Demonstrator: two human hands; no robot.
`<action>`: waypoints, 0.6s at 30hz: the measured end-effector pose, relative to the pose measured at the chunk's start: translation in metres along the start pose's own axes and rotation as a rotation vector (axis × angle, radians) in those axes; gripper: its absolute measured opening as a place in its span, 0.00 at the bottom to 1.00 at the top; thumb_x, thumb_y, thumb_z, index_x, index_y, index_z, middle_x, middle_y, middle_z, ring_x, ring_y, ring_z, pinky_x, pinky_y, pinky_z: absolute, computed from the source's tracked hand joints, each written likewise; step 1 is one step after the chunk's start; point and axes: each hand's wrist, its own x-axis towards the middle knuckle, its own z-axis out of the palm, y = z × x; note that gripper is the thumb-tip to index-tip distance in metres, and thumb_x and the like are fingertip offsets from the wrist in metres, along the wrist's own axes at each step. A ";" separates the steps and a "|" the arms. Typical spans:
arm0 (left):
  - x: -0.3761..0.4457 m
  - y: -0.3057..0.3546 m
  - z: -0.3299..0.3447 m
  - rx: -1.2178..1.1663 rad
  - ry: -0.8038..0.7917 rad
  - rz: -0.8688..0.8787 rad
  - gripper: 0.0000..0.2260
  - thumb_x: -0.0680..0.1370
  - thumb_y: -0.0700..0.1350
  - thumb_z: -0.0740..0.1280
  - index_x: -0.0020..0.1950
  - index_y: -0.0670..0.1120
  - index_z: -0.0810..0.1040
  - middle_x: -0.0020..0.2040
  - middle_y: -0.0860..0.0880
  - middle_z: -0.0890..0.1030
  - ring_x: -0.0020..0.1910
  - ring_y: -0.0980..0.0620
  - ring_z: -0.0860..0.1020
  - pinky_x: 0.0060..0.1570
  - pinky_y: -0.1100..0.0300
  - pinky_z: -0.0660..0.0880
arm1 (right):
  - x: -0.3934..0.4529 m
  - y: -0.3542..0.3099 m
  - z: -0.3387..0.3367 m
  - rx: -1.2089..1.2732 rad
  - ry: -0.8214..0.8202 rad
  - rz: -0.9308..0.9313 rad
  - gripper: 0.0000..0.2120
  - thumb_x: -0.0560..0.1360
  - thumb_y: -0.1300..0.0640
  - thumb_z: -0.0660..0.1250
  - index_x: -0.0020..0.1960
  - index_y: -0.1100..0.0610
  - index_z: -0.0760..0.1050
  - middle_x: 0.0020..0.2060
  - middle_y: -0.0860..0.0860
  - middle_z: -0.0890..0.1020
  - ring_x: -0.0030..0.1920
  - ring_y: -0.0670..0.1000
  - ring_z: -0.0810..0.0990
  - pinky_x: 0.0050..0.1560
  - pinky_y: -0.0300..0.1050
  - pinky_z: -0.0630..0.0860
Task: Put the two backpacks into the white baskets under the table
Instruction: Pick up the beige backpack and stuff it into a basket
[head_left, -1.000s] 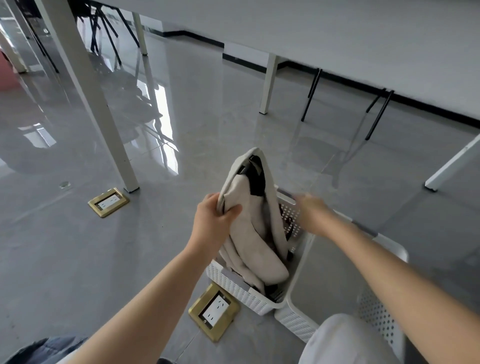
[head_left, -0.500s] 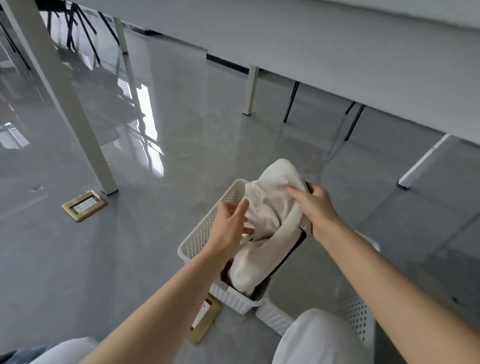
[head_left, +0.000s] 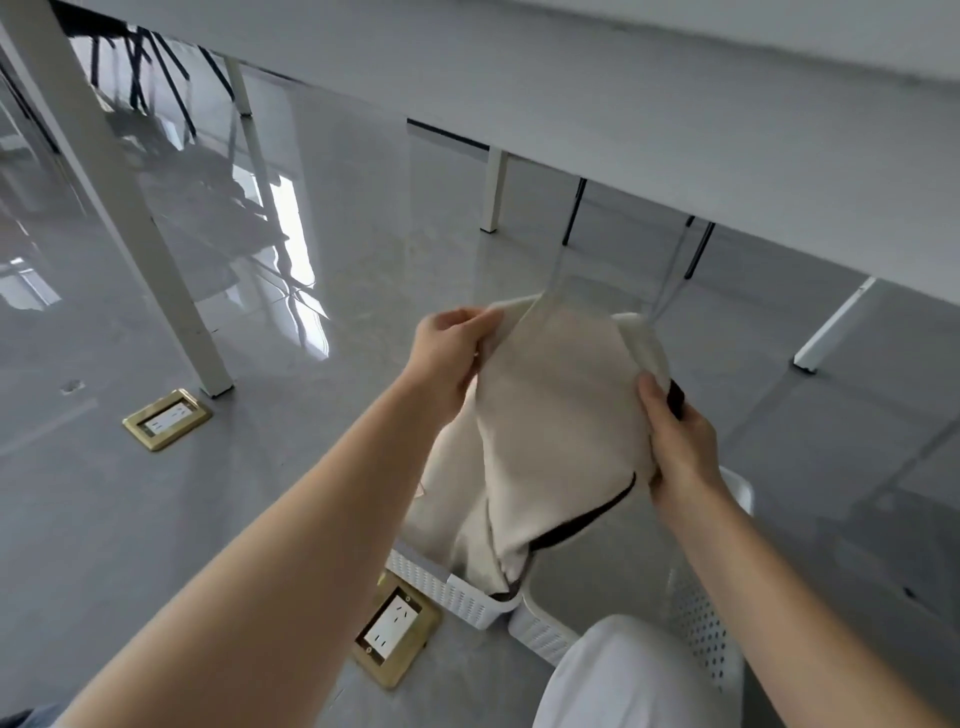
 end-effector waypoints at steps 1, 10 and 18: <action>0.000 0.002 -0.007 -0.059 -0.006 0.015 0.04 0.75 0.40 0.70 0.42 0.41 0.82 0.37 0.41 0.79 0.35 0.46 0.75 0.38 0.55 0.74 | 0.000 -0.003 0.002 -0.003 -0.014 -0.015 0.08 0.73 0.49 0.70 0.46 0.54 0.79 0.43 0.50 0.83 0.45 0.52 0.82 0.50 0.48 0.79; -0.057 -0.064 -0.068 0.432 -0.485 -0.051 0.37 0.74 0.58 0.69 0.77 0.61 0.52 0.73 0.58 0.65 0.70 0.58 0.68 0.65 0.62 0.68 | 0.010 0.000 0.033 0.055 0.021 0.134 0.05 0.73 0.58 0.69 0.44 0.60 0.76 0.37 0.54 0.78 0.36 0.52 0.77 0.37 0.45 0.75; -0.046 -0.102 -0.060 0.556 0.089 0.097 0.06 0.75 0.49 0.71 0.50 0.51 0.79 0.43 0.53 0.82 0.48 0.48 0.79 0.51 0.47 0.77 | 0.019 -0.001 0.088 -0.079 -0.178 -0.008 0.05 0.73 0.54 0.67 0.43 0.55 0.75 0.42 0.55 0.81 0.44 0.56 0.81 0.42 0.49 0.78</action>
